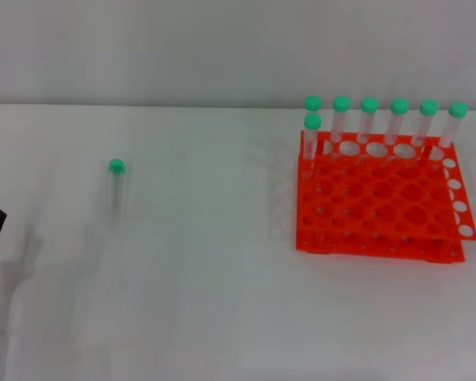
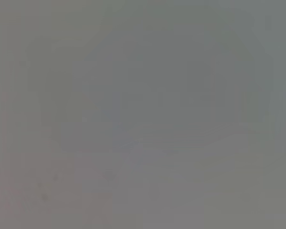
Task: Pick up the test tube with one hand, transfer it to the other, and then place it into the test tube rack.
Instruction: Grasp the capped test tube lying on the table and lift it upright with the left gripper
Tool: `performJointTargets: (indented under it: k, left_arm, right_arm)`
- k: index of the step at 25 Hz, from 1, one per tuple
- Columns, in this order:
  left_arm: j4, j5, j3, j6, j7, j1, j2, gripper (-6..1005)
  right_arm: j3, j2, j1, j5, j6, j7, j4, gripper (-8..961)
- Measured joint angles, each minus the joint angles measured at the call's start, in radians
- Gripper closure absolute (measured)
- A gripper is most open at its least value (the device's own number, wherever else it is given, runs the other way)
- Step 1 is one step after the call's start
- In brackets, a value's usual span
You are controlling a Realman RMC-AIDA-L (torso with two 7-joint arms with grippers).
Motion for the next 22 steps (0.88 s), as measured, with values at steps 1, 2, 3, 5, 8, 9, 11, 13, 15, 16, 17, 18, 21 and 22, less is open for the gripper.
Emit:
performJointTargets:
  k: [1, 2, 3, 5, 8, 9, 11, 13, 15, 16, 17, 18, 21, 22]
  left_arm:
    - [-0.002, 0.001, 0.0, -0.001, -0.001, -0.005, 0.002, 109]
    - [-0.004, 0.002, 0.0, -0.002, -0.001, -0.009, 0.002, 108]
    - [-0.008, 0.004, 0.002, -0.008, 0.001, -0.018, 0.002, 108]
    - [-0.01, 0.004, 0.004, -0.013, 0.003, -0.025, 0.003, 108]
    - [-0.026, 0.006, 0.008, -0.04, 0.004, -0.051, 0.003, 107]
    - [-0.033, 0.007, 0.009, -0.052, 0.004, -0.062, 0.003, 108]
    - [-0.049, 0.009, 0.01, -0.086, 0.002, -0.089, 0.003, 110]
    - [-0.056, 0.01, 0.011, -0.11, -0.001, -0.109, 0.003, 111]
    - [-0.057, 0.017, 0.012, -0.126, -0.001, -0.13, 0.003, 113]
    - [-0.057, 0.021, 0.012, -0.129, -0.001, -0.136, 0.003, 114]
    - [-0.055, 0.027, 0.012, -0.134, -0.002, -0.142, 0.002, 116]
    - [-0.054, 0.031, 0.012, -0.139, -0.002, -0.149, 0.003, 117]
    - [-0.051, 0.043, 0.012, -0.186, -0.027, -0.178, 0.008, 121]
    - [-0.055, 0.061, 0.012, -0.211, -0.054, -0.191, 0.011, 123]
  right_arm:
    - [0.0, 0.0, 0.001, 0.0, 0.0, 0.0, 0.001, 86]
    - [0.0, 0.0, 0.002, -0.001, 0.0, 0.0, 0.002, 86]
    - [0.0, 0.001, 0.003, -0.001, 0.0, 0.0, 0.002, 87]
    - [0.0, 0.001, 0.002, -0.001, 0.0, 0.0, 0.002, 88]
    - [0.0, 0.001, -0.001, -0.001, 0.0, -0.001, 0.002, 90]
    - [0.0, 0.001, -0.001, -0.001, 0.0, 0.0, 0.002, 91]
    - [0.0, 0.001, -0.001, -0.001, 0.0, -0.001, 0.002, 92]
    - [0.0, 0.002, -0.001, -0.001, 0.0, -0.001, 0.001, 93]
    - [0.0, 0.003, -0.001, -0.001, 0.0, -0.001, 0.001, 95]
    - [0.0, 0.003, -0.001, -0.001, 0.0, -0.001, 0.001, 95]
    - [0.0, 0.003, -0.001, 0.0, 0.0, -0.001, 0.002, 96]
    - [0.0, 0.003, -0.001, 0.0, 0.0, -0.001, 0.003, 97]
    - [0.002, 0.001, -0.007, 0.0, 0.0, -0.001, 0.005, 98]
    - [0.002, 0.001, -0.009, 0.0, 0.0, -0.001, 0.004, 99]
